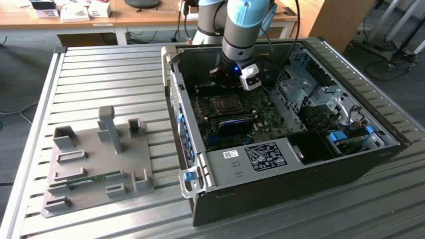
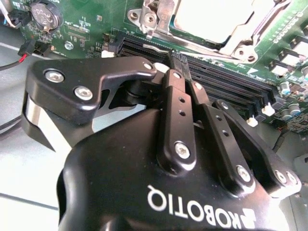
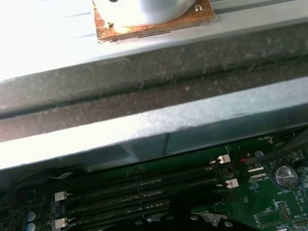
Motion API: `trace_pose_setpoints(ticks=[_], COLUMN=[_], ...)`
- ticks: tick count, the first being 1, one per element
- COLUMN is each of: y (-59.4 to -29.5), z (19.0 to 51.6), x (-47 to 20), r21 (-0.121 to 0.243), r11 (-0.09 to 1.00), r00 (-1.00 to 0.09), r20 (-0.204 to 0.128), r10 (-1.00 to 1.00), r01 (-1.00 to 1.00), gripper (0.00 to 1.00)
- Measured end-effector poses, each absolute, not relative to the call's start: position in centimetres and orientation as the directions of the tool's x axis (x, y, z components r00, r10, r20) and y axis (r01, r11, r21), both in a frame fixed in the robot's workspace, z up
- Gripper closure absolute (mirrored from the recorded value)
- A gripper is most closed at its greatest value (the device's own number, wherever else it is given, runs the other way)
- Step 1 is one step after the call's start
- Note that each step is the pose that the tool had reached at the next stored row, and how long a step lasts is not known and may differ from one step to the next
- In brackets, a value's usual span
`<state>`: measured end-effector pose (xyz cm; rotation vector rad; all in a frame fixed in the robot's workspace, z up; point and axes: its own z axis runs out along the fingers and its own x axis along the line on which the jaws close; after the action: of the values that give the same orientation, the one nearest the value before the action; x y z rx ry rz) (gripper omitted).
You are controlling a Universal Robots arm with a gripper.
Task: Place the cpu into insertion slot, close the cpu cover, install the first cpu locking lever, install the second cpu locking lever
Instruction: 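Install the first cpu locking lever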
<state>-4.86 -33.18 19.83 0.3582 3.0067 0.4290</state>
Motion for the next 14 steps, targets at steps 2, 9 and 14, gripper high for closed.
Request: trace_pose_setpoints(ticks=[2, 9, 14], y=[-33.17, -33.08, -33.06], z=[19.83, 19.83, 19.83], x=[-4.84, -4.83, -4.84], r21=[0.285, 0.284, 0.284], r11=[0.933, 0.934, 0.934], r00=[-0.969, -0.969, -0.969], r20=[-0.049, -0.049, -0.049], r10=[0.242, 0.242, 0.241], r01=[0.218, 0.218, 0.218], gripper=[0.89, 0.89, 0.89])
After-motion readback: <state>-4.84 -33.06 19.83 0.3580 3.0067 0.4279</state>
